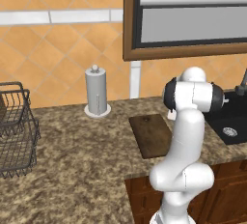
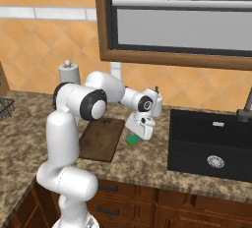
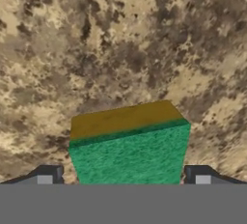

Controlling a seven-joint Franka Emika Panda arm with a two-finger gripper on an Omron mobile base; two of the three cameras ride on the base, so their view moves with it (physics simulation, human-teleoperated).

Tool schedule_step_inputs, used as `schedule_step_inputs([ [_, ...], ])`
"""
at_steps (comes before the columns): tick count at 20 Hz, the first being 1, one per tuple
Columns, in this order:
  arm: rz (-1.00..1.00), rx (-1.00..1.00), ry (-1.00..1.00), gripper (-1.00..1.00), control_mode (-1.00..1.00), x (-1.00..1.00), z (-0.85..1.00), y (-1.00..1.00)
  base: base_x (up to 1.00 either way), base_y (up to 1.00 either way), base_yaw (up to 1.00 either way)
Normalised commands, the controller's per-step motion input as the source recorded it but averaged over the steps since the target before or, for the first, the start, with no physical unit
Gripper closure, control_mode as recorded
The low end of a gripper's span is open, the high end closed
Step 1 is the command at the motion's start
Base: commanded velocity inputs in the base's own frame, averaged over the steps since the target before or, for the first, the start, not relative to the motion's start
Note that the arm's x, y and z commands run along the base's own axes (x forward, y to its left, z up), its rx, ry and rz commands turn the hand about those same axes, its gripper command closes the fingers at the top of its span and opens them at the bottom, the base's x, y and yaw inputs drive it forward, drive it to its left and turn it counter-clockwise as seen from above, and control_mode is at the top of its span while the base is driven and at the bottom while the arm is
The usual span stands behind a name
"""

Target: Pick up the sponge from the counter and clean the cutting board by briefly scrubbing or pressing down on the cutting board. Once finished, release the sponge.

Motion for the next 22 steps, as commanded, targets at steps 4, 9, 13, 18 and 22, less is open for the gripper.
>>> schedule_step_inputs([
  [4,0.00,0.00,0.00,-1.00,-1.00,0.00,-0.17,0.00,0.00,0.00,0.00],
  [9,0.00,0.00,-0.02,1.00,-1.00,-0.15,-0.36,0.00,0.00,0.00,0.00],
  [13,0.00,0.00,-0.02,1.00,-1.00,-0.40,-0.91,0.00,0.00,0.00,0.00],
  [18,0.00,0.00,-0.01,1.00,-1.00,-0.57,-1.00,0.05,0.00,0.00,0.00],
  [22,0.04,-0.01,-0.02,1.00,-1.00,-0.70,-1.00,0.10,0.00,0.00,0.00],
])
